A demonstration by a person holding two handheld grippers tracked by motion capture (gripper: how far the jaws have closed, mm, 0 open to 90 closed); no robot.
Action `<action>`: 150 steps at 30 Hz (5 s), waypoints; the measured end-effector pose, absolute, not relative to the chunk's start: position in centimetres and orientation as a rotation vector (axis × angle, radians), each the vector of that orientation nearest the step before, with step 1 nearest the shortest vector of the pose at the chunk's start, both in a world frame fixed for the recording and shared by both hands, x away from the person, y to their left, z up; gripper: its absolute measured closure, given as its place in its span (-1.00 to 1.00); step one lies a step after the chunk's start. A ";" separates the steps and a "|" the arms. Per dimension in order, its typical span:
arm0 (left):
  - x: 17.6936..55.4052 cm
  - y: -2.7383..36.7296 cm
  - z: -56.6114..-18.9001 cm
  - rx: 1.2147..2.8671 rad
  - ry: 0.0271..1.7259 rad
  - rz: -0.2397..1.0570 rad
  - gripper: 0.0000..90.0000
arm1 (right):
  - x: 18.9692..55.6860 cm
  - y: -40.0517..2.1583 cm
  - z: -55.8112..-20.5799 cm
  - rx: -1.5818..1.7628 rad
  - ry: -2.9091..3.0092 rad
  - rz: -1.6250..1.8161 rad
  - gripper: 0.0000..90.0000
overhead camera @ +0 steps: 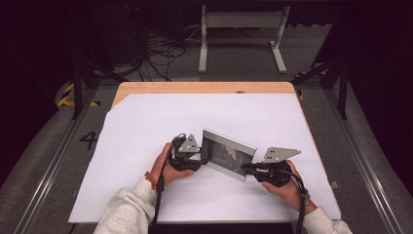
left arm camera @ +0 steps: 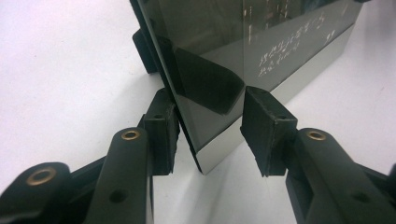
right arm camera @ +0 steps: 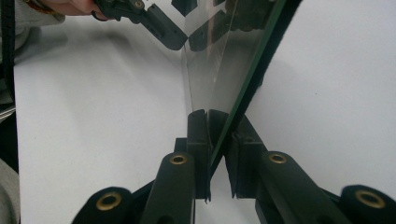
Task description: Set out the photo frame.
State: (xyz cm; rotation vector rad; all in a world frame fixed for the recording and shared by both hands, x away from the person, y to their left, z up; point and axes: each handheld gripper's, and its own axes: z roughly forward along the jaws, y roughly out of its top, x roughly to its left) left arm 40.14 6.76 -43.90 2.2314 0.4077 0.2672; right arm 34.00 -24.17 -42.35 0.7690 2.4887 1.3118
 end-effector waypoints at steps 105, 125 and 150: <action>37.0 9.7 -43.5 2.263 0.470 0.412 0.52 | 35.5 -22.0 -42.2 0.789 2.333 1.263 0.66; 37.2 9.6 -43.7 2.254 0.466 0.423 0.50 | 35.1 -21.6 -42.2 0.769 2.343 1.184 0.66; 36.3 10.6 -42.8 2.231 0.458 0.450 0.17 | 34.0 -22.8 -41.6 0.754 2.342 1.158 0.45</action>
